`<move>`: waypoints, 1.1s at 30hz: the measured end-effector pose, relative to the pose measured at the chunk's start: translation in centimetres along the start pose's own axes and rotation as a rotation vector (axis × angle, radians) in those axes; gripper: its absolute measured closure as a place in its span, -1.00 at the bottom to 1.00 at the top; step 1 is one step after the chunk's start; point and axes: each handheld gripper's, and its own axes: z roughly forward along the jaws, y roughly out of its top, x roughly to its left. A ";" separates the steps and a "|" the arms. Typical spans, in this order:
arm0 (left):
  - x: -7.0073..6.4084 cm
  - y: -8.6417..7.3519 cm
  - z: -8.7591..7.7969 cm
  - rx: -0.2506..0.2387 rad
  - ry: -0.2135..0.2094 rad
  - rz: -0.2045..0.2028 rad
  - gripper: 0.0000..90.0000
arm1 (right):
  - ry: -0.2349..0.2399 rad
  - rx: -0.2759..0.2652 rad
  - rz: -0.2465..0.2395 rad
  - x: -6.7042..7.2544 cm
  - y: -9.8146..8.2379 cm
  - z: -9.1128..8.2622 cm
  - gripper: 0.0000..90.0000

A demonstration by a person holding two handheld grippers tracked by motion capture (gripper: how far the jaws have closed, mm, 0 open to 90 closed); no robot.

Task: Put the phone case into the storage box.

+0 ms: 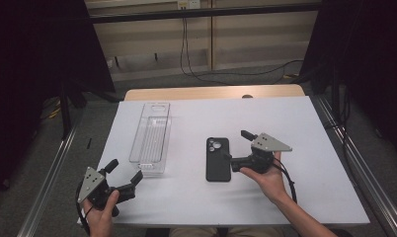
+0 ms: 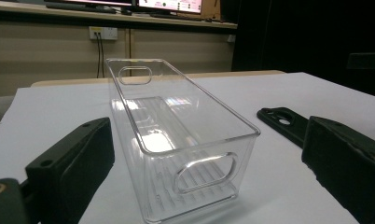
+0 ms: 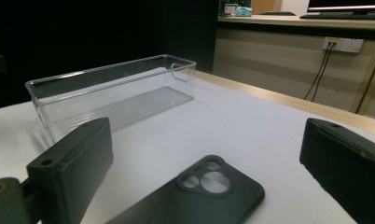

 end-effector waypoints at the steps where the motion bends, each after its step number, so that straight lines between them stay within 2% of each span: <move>1: 0.0 0.0 0.0 0.000 0.000 0.000 -0.94 | 0.003 0.002 -0.004 0.0 0.0 0.4 -0.95; 4: -0.1 0.0 0.0 0.001 -0.006 -0.008 -0.94 | 0.016 0.003 -0.015 0.2 0.3 1.2 -0.94; 8: -0.1 0.0 0.0 0.005 -0.001 -0.002 -0.94 | 0.030 -0.015 -0.013 0.1 0.9 2.2 -0.93; 9: 0.0 0.0 0.0 0.013 -0.002 0.009 -0.94 | 0.033 -0.015 -0.017 0.1 1.0 2.5 -0.92; 13: -0.1 0.0 0.1 0.004 -0.009 -0.001 -0.94 | 0.029 -0.021 -0.013 -0.1 1.2 3.3 -0.89; 19: 0.0 0.0 0.0 0.012 -0.002 0.009 -0.94 | 0.026 -0.006 -0.033 0.2 0.9 4.3 -0.82; 20: -0.1 0.0 0.0 0.009 0.002 0.004 -0.94 | 0.029 -0.005 -0.029 0.2 0.9 4.4 -0.78; 21: -0.1 0.0 0.0 0.009 0.001 0.005 -0.94 | 0.042 0.005 -0.029 0.3 0.9 4.4 -0.65; 24: -0.1 0.0 0.0 0.005 -0.002 0.000 -0.94 | 0.067 0.018 -0.021 0.2 0.9 4.4 -0.51; 33: 0.0 0.0 0.0 0.007 -0.008 0.002 -0.94 | 0.095 0.042 -0.015 -0.1 1.5 4.2 -0.07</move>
